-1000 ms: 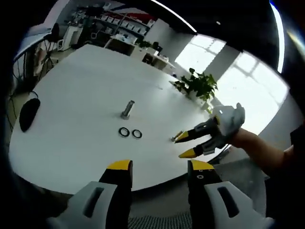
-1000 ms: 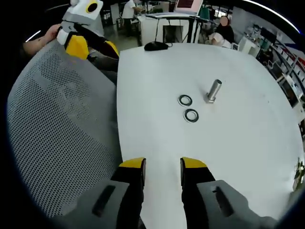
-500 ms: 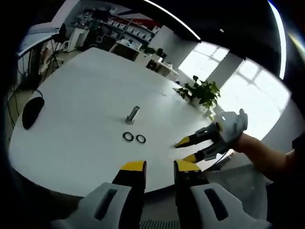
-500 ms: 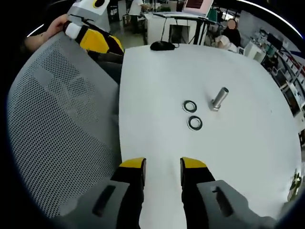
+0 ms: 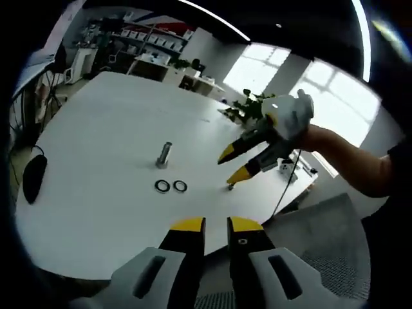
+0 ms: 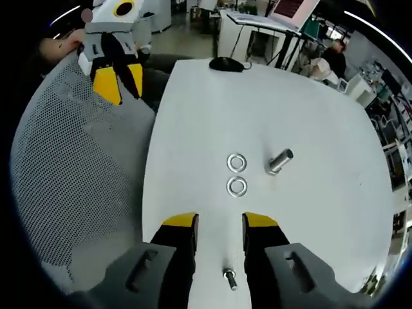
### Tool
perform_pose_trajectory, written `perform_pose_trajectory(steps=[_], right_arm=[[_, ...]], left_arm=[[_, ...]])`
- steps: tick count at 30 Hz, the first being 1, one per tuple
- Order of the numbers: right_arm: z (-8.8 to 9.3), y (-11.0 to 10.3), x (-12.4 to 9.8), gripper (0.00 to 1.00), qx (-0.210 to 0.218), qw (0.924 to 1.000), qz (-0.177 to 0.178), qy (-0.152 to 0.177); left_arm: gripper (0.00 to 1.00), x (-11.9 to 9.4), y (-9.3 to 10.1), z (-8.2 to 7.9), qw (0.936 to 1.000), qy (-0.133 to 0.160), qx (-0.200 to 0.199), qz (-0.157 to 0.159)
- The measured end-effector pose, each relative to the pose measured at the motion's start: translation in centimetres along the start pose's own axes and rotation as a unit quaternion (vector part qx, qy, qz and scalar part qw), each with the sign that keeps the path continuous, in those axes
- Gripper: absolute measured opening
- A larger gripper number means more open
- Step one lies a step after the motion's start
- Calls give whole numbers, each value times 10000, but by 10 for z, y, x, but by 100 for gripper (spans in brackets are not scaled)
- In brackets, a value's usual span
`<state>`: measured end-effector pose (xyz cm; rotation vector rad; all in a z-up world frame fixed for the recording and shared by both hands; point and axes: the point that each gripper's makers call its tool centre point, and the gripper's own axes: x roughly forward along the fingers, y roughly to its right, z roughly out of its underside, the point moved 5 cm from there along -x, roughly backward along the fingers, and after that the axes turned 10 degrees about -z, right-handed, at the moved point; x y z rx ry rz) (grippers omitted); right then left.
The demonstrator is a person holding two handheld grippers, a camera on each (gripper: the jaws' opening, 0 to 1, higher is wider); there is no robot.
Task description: Place the washer onto the threaded stud by aligning its center hole with the stud, sliding it down to the base, and recovering from edge contact or off-axis alignment until the washer reaches the visible bottom stop.
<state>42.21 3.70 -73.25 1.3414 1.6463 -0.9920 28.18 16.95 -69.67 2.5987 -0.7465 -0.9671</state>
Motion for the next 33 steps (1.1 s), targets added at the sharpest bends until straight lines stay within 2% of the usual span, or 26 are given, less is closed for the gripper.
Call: perform_pose_trajectory(steps=[1, 4, 7, 15, 24, 28, 33], right_arm=[[-1, 3, 3, 30, -13, 10000, -3, -8], [2, 11, 16, 30, 3, 9998, -123, -185], [7, 16, 29, 30, 101, 9992, -186, -336], [18, 20, 52, 29, 194, 9971, -414, -608], [20, 26, 62, 29, 255, 9967, -389, -660], [21, 29, 65, 29, 195, 9968, -347, -690], [17, 33, 67, 29, 164, 9972, -296, -661]], left_arm=[[14, 1, -3, 1, 9998, -38, -166, -93], [14, 1, -7, 2, 9996, -42, -185, -225], [14, 2, -10, 5, 9991, -178, -206, -317], [13, 3, -11, 9, 9987, -338, -196, -330], [13, 3, -13, 9, 9983, -361, -265, -361], [11, 4, -17, 7, 9969, -321, -510, -508], [10, 4, -16, 10, 9970, -424, -455, -471]])
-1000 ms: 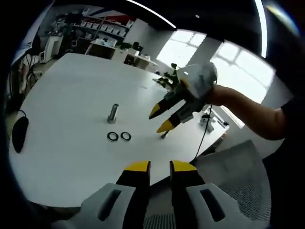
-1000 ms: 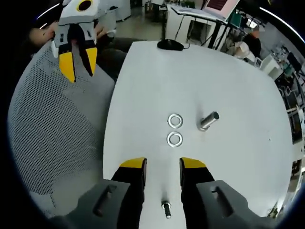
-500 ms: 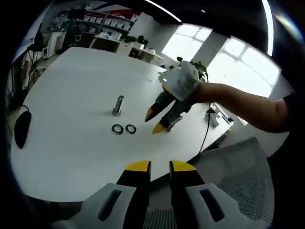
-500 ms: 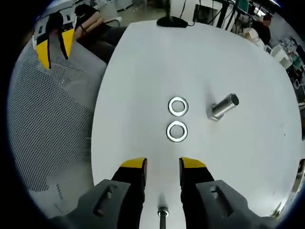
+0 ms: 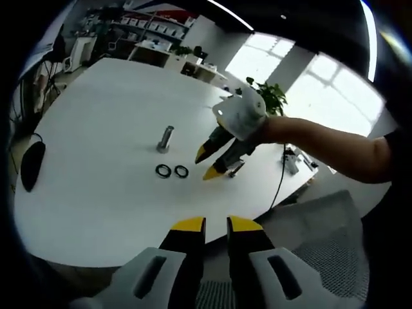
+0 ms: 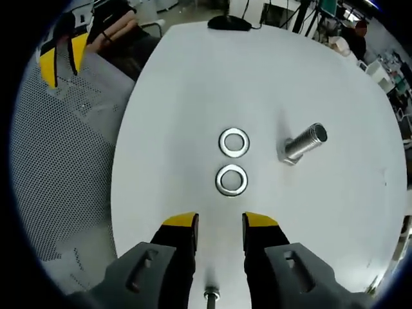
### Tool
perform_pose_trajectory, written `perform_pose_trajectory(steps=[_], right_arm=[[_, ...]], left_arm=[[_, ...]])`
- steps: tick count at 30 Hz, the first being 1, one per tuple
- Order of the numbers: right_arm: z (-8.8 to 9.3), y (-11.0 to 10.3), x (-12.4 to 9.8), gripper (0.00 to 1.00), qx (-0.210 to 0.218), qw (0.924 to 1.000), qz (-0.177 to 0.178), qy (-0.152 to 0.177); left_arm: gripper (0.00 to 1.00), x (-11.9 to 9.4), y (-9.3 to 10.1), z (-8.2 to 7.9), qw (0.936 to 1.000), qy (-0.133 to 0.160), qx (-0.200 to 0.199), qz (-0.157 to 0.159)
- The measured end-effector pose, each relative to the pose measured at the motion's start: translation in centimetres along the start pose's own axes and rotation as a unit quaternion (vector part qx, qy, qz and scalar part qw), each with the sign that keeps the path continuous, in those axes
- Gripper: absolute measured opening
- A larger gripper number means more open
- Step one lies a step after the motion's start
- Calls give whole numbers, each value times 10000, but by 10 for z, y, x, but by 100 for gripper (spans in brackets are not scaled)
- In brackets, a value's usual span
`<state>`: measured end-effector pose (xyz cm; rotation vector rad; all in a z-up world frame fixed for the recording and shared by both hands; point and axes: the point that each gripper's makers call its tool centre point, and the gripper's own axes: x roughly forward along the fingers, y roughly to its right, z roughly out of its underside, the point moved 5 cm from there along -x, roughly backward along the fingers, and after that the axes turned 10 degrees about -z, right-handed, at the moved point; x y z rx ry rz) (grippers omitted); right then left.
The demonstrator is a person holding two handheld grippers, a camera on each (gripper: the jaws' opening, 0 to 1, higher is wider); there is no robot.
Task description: Place the washer onto the threaded stud by aligning its center hole with the stud, sliding it down to the base, and recovering from edge contact or off-axis alignment until the washer reaches the visible bottom stop.
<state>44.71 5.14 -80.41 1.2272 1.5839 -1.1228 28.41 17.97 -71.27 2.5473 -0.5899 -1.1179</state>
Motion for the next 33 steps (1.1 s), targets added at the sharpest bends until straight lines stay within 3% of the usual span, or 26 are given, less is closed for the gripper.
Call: perform_pose_trajectory(steps=[8, 12, 21, 33], right_arm=[[-11, 8, 7, 29, -79, 9998, 128, 131], [-13, 12, 14, 29, -25, 9999, 81, 103], [-22, 13, 21, 28, 3, 9999, 51, 150], [-22, 14, 20, 24, 53, 9999, -12, 158]], left_arm=[[9, 0, -2, -1, 9999, 41, -88, -33], [9, 1, -1, 2, 9998, -90, 131, -80], [9, 0, -1, 1, 10000, -45, 52, -39], [9, 0, -1, 2, 10000, -69, 51, -25]])
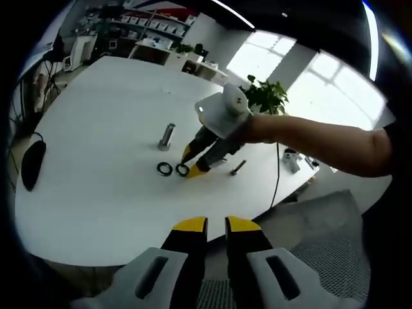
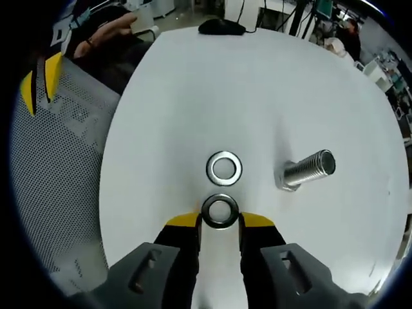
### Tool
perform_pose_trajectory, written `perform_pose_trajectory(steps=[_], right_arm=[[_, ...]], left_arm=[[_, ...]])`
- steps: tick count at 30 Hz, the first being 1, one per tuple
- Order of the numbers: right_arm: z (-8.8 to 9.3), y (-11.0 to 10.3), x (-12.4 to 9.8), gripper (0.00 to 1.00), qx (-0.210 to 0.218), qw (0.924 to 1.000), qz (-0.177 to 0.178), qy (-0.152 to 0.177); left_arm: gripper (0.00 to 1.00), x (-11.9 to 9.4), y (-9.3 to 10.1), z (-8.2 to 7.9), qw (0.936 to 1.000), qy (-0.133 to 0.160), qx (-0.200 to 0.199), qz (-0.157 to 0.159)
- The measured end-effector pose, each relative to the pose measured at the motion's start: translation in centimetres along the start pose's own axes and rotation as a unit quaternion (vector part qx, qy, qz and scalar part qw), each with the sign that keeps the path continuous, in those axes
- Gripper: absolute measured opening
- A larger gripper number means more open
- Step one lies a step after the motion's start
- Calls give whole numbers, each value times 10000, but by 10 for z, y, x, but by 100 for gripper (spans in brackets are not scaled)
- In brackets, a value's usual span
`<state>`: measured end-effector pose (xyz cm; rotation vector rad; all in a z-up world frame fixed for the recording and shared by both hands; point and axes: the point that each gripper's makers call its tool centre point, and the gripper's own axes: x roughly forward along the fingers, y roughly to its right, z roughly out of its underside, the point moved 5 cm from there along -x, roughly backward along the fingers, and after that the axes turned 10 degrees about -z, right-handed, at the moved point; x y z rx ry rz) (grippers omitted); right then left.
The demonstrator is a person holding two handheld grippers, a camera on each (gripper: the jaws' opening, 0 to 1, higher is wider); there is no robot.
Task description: Place the washer onto the threaded stud by aligning its center hole with the stud, sliding it down to the base, and recovering from edge contact or off-axis alignment until the washer reaches the visible bottom stop.
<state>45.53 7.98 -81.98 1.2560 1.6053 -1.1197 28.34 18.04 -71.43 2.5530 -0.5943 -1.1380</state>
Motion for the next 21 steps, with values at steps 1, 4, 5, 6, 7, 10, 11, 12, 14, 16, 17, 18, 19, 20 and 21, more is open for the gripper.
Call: perform_pose_trajectory(steps=[1, 4, 5, 6, 7, 10, 11, 12, 14, 16, 17, 18, 19, 20, 21], right_arm=[[0, 0, 0, 23, -39, 10000, -10, -32], [2, 2, -1, 19, -130, 9998, 89, -141], [10, 0, -5, 5, -262, 9985, 32, -479], [5, 6, -7, 2, -444, 9984, 294, -212], [5, 3, -9, 2, -203, 9996, 128, -123], [5, 4, -10, 3, -212, 9997, 52, -132], [5, 5, -10, 3, -150, 9998, 79, -140], [4, 6, -10, 5, -62, 9998, 99, -131], [-1, 4, -10, 9, -56, 9999, 109, -44], [-10, -2, -8, 10, -73, 9999, 30, 72], [-17, -6, -7, 12, -145, 9998, -22, 137], [-21, -8, -7, 14, -177, 9997, -36, 146], [-27, -10, -5, 17, -224, 9996, -60, 150], [-31, -11, -5, 20, -259, 9995, -66, 174], [-36, -12, -4, 21, -299, 9993, -95, 197]], left_arm=[[9, 0, 0, 0, 10000, -4, 8, 4], [9, 0, 0, 0, 10000, -2, 12, 3], [9, 0, 0, 0, 10000, 2, 1, 0], [9, 0, 0, 0, 10000, 5, -8, -4], [9, 0, 0, 0, 10000, 9, -16, -11], [9, 0, 0, 0, 10000, 12, -15, 2], [9, 0, 0, 0, 10000, 8, -10, 6], [9, 0, 0, 0, 10000, 3, -5, 4], [9, 0, 0, 0, 10000, 4, -5, 6], [9, 0, 0, 0, 10000, 13, -15, 5], [9, 0, 0, 0, 10000, 12, -17, 3], [9, 0, 0, 0, 10000, 8, -15, 0], [9, 0, 0, 0, 10000, 5, -15, -2], [9, 0, 0, 0, 10000, 3, -18, -6], [9, 0, 0, 0, 10000, 4, -19, -7]])
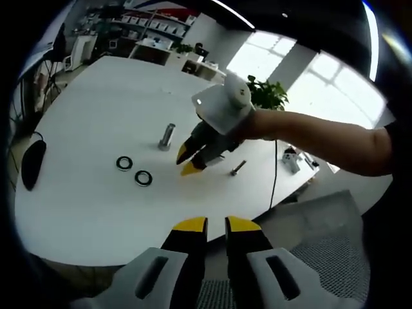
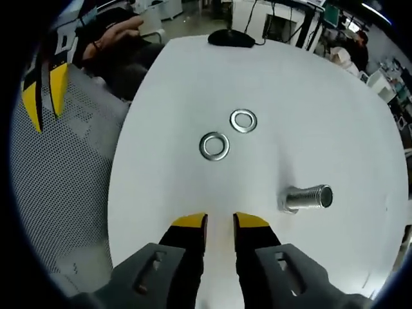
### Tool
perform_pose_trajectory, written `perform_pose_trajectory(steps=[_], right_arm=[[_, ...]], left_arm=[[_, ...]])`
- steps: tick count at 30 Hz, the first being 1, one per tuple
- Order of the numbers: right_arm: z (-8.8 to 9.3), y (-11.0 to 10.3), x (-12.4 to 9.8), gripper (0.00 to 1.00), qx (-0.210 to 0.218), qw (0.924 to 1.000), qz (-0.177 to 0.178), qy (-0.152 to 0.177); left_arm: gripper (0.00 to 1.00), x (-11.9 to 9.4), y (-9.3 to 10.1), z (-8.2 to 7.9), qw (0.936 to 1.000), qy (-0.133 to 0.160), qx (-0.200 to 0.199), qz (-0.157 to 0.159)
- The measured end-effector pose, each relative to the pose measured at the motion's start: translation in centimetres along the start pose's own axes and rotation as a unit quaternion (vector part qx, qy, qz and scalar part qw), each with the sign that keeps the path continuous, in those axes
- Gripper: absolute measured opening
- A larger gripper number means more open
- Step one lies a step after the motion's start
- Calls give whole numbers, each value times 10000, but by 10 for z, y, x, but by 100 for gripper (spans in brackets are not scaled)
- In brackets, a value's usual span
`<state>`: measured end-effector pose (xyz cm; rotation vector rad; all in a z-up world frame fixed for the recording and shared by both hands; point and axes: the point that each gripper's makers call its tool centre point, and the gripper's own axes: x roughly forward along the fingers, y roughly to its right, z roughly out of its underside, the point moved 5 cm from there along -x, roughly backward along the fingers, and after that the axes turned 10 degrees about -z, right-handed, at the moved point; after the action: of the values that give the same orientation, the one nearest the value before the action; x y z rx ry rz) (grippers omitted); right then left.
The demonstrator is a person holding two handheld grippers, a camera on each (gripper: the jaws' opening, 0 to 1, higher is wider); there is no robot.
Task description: Place the washer onto the threaded stud by aligning its center hole with the stud, sliding it down to the base, and recovering from edge contact or off-axis alignment until the washer reaches the visible bottom stop.
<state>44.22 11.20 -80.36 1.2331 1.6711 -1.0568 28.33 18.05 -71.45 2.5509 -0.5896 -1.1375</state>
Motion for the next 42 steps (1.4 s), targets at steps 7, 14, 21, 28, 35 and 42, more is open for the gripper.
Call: perform_pose_trajectory(steps=[7, 14, 21, 28, 35, 42], right_arm=[[-25, 0, 4, 23, -232, 9997, -117, -20], [-40, 0, 11, 27, -433, 9988, -192, -103], [-51, -1, 25, 30, -543, 9978, -317, -188], [-58, 3, 36, 30, -618, 9972, -329, -257], [-54, 7, 38, 29, -782, 9957, -244, -441], [-58, 8, 38, 28, -828, 9955, -258, -372]], left_arm=[[8, 0, -1, -1, 10000, 29, -42, -15], [7, 0, -2, -1, 10000, 6, -34, -30], [7, 0, -3, -1, 9999, 35, -94, -58], [7, 0, -4, -1, 9999, 38, -112, -48], [7, -1, -6, -2, 9998, 71, -168, -27], [7, -1, -6, -2, 9998, 68, -162, -18]])
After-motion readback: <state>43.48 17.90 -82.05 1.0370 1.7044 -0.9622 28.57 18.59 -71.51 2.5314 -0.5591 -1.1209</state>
